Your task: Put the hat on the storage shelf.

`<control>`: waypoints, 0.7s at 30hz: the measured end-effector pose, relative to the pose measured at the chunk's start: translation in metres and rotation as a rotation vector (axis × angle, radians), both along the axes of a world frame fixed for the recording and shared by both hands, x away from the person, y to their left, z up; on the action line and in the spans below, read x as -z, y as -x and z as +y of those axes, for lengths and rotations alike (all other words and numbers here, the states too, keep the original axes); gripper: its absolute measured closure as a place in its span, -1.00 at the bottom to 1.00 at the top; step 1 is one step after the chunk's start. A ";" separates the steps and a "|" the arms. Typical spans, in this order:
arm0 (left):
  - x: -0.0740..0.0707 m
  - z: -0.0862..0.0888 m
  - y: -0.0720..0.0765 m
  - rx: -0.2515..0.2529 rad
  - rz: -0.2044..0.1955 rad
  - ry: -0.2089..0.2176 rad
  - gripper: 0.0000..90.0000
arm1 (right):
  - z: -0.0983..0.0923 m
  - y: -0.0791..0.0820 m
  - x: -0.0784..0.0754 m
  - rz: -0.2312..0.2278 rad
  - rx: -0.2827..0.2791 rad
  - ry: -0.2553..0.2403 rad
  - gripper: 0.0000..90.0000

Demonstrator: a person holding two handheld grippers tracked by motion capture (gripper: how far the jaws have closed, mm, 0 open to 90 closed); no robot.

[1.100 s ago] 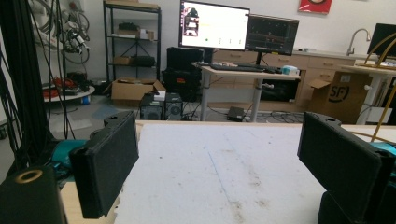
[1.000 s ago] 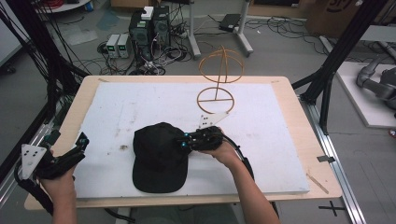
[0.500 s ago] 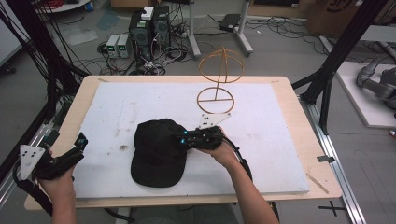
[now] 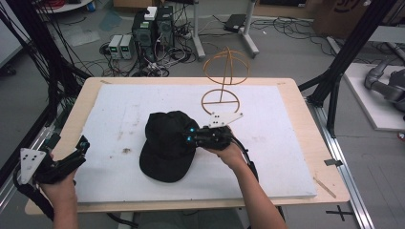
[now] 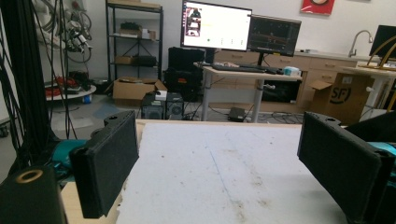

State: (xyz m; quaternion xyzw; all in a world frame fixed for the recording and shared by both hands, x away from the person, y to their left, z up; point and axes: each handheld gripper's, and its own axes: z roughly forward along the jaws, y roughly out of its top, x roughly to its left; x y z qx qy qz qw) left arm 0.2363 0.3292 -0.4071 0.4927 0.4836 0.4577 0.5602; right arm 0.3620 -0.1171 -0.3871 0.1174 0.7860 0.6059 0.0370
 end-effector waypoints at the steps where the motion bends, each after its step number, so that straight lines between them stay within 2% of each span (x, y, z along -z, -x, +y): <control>1: 0.000 0.000 0.000 -0.001 0.000 0.001 -0.72 | -0.001 0.000 -0.005 -0.008 0.007 -0.005 0.93; 9: 0.000 0.001 0.001 -0.004 -0.002 0.005 -0.71 | -0.005 -0.001 -0.023 -0.032 0.030 -0.031 0.93; 13: 0.000 0.002 0.001 -0.006 0.000 0.006 -0.71 | -0.008 -0.004 -0.035 -0.045 0.049 -0.062 0.93; 18: 0.000 0.002 0.001 -0.007 -0.002 0.008 -0.71 | -0.012 -0.006 -0.044 -0.042 0.055 -0.091 0.93; 21: 0.001 0.002 0.001 -0.008 -0.001 0.010 -0.71 | -0.014 -0.008 -0.056 -0.061 0.072 -0.099 0.93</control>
